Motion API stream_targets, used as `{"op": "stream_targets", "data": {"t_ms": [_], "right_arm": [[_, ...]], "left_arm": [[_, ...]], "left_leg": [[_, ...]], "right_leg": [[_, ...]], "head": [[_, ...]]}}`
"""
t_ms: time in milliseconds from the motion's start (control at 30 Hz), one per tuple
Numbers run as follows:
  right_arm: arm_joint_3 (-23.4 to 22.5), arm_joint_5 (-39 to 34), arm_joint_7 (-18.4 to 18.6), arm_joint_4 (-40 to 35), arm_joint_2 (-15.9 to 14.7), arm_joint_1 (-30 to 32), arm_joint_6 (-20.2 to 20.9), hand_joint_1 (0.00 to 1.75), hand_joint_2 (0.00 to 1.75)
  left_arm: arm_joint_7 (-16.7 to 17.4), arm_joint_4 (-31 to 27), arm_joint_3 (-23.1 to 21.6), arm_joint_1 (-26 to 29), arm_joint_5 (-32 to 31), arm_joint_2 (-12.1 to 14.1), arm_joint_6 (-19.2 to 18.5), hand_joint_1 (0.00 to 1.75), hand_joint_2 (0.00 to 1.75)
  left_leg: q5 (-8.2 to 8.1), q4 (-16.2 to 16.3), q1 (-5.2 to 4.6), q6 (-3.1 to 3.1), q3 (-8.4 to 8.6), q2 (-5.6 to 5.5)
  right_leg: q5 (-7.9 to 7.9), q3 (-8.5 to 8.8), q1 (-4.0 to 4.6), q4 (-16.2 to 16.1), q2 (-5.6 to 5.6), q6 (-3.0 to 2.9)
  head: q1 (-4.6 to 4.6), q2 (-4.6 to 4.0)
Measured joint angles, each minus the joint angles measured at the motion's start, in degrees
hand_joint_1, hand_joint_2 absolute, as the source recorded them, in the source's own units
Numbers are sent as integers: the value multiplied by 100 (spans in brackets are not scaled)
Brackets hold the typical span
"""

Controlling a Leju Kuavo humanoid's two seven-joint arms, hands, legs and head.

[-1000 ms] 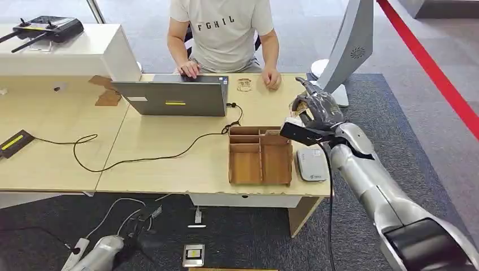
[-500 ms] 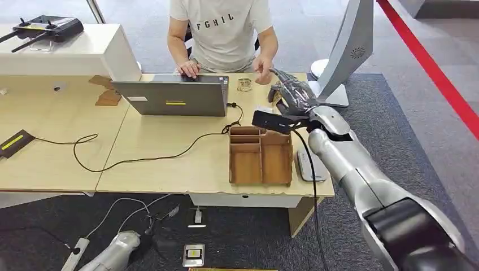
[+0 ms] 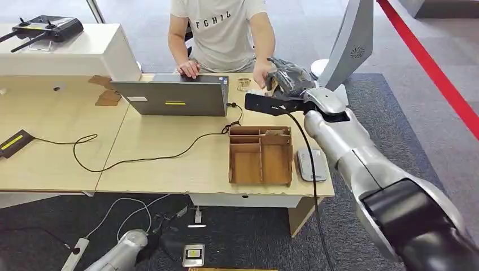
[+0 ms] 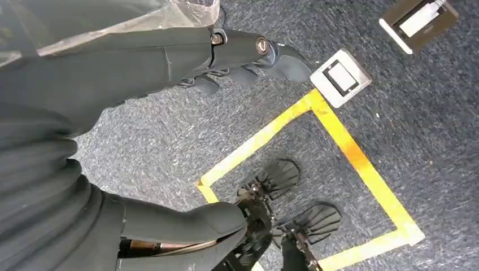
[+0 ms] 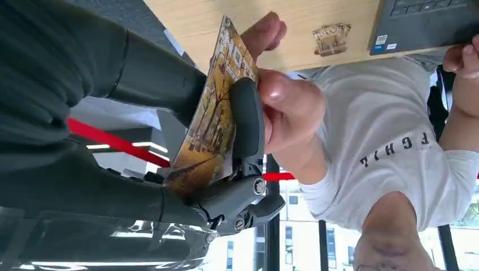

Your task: Pass the card to the sensor for recognition and then transmit it.

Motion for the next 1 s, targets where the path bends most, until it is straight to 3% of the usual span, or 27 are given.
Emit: {"op": "stream_targets", "data": {"t_ms": [300, 333, 367, 600, 733, 867, 1000], "right_arm": [[72, 31, 68, 188, 114, 41, -26, 175, 175], [72, 41, 68, 206, 114, 55, -43, 0, 175], [72, 61, 68, 221, 112, 72, -72, 0, 0], [85, 185, -107, 315, 77, 110, -194, 0, 0], [96, 308, -192, 319, 11, 71, -632, 0, 0], [112, 549, -241, 354, -89, -142, -811, 0, 0], [127, 965, -483, 374, -249, -513, -1344, 0, 0]], "left_arm": [[-66, 0, -66, 1, -31, -120, 175, 0, 175], [-72, 2, -68, 1, -44, -131, 182, 0, 175], [-85, 2, -72, 1, -61, -136, 190, 0, 175], [-127, 2, -171, 1, -144, -151, 208, 0, 175], [-162, 2, -206, 1, -227, -151, 164, 0, 175], [-155, 2, -219, 2, -219, -147, 107, 0, 175], [-166, 4, -240, 4, -199, -138, 53, 0, 175]], "left_leg": [[0, 0, 0, 0, 0, -1], [0, 0, 0, 0, 0, -1], [0, 0, 0, 0, 0, -1], [0, 1, 0, 0, 0, 0], [0, 2, 0, 0, 0, 0], [1, 4, 0, 1, -1, -1], [0, 6, -1, 1, -4, -1]], "right_leg": [[0, -2, 0, 0, 0, 0], [0, -2, 0, 0, 0, 0], [0, -2, 0, 0, 0, 0], [0, -1, 0, 0, 1, 0], [3, -1, 0, 0, 1, 2], [4, -1, -1, 0, 1, 2], [4, -2, -2, 0, 1, 3]], "head": [[0, 0], [0, 0], [-2, 0], [0, 0], [0, 0], [2, 0], [4, 0]]}}
